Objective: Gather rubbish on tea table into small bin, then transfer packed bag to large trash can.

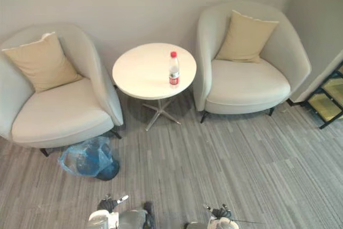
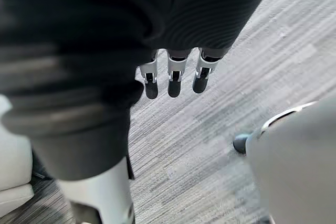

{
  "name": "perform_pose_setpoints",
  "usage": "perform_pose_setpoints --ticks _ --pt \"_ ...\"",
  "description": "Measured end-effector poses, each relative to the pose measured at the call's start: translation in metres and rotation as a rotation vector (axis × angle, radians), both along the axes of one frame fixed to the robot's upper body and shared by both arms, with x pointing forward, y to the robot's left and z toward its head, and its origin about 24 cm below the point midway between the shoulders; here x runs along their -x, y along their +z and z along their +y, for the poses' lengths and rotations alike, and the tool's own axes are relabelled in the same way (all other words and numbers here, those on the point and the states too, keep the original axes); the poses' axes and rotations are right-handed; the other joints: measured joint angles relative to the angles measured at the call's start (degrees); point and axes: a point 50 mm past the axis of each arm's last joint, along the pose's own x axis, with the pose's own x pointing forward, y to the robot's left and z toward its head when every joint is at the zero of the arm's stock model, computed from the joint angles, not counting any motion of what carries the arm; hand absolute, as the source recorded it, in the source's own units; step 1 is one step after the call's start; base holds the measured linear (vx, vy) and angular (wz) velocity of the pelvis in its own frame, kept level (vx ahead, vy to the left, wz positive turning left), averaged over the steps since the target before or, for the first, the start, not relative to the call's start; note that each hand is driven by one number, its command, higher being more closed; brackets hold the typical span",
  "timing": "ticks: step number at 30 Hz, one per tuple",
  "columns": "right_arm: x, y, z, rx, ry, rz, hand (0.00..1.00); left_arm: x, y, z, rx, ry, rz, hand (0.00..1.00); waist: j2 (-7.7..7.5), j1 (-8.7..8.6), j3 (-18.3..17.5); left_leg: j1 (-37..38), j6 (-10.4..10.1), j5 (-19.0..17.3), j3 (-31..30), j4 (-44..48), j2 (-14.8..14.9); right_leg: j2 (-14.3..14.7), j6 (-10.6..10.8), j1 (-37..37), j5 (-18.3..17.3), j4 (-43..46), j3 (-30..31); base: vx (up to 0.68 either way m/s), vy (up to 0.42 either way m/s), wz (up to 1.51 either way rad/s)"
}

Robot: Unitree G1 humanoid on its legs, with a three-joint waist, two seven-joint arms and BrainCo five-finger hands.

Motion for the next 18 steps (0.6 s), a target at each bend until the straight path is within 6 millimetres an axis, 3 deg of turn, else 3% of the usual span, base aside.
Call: perform_pose_setpoints --ticks 1,3,5,7,9,12,13,15,16,18 --pt "0.001 0.0 0.0 0.004 0.01 0.006 0.0 0.0 -0.001 0.0 0.0 -0.002 0.005 0.0 -0.11 0.46 -0.1 1.3 0.6 -0.6 1.0 -0.5 -1.0 -0.9 0.3 -0.1 -0.2 1.6 1.5 0.44 0.185 -0.43" --pt "-0.001 0.001 -0.003 0.018 0.035 0.0 0.0 0.004 -0.003 -0.003 0.008 -0.013 0.027 0.0 0.61 0.16 -0.3 6.3 1.3 -1.9 1.7 -4.5 -2.4 -1.7 2.3 -4.3 -1.3 14.4 4.6 0.33 0.155 -0.33" --pt "-0.004 0.002 -0.002 0.018 0.035 -0.018 0.0 0.005 -0.004 -0.002 0.0 -0.042 0.042 0.0 0.07 -0.58 0.1 11.3 1.4 -3.7 1.7 -6.6 -3.5 -3.3 5.5 -11.4 0.4 33.8 5.9 0.33 0.124 -0.02" --pt "-0.006 0.004 -0.003 0.026 0.042 -0.039 0.0 0.005 -0.004 -0.001 -0.009 -0.053 0.056 0.0 -0.24 -0.93 0.3 16.3 1.1 -6.0 1.4 -7.0 -3.8 -6.0 3.7 -16.4 -0.2 45.1 2.3 0.3 0.024 0.03" --pt "-0.01 0.005 -0.002 0.025 0.046 -0.052 0.0 0.006 -0.005 -0.002 -0.011 -0.069 0.069 0.0 -0.2 -1.5 0.4 20.2 1.2 -6.2 0.7 -9.8 -3.1 -7.0 1.7 -19.3 -2.9 43.3 -2.0 0.3 -0.033 0.23" --pt "-0.021 0.008 -0.001 0.022 0.05 -0.08 0.0 0.006 -0.005 -0.004 -0.007 -0.075 0.073 0.0 0.45 -3.13 0.9 22.1 1.1 -6.2 -2.0 -10.9 -0.7 -3.9 0.1 -21.6 -2.3 27.7 -4.0 0.36 -0.144 0.48" --pt "-0.021 0.008 -0.001 0.022 0.051 -0.08 0.0 0.006 -0.005 -0.004 -0.007 -0.077 0.073 0.0 0.49 -3.13 1.0 22.4 1.0 -6.3 -2.7 -10.8 -0.1 -2.5 -0.1 -21.4 -0.3 22.4 -3.0 0.47 -0.274 0.56" --pt "-0.016 0.006 0.001 0.015 0.047 -0.065 0.0 0.005 -0.004 0.0 -0.02 -0.079 0.068 0.0 -1.34 -3.12 1.0 23.8 -1.0 -7.5 -4.9 -10.6 -0.6 -1.2 -0.8 -19.2 9.4 9.9 0.9 0.35 -0.239 0.43" --pt "-0.02 0.008 -0.005 0.029 0.044 -0.074 0.0 0.008 -0.006 -0.005 -0.003 -0.067 0.079 0.0 1.15 -2.93 1.6 24.8 -2.8 -8.7 -6.2 -10.5 1.4 0.6 -2.9 -18.6 9.7 11.9 0.7 0.35 -0.233 0.18" --pt "-0.023 0.01 -0.008 0.036 0.043 -0.079 0.0 0.009 -0.007 -0.014 0.025 -0.053 0.079 0.0 2.65 -2.78 1.5 24.4 -3.2 -8.5 -6.5 -8.0 2.7 1.4 -3.7 -18.6 6.7 13.2 -0.3 0.34 -0.235 0.11"
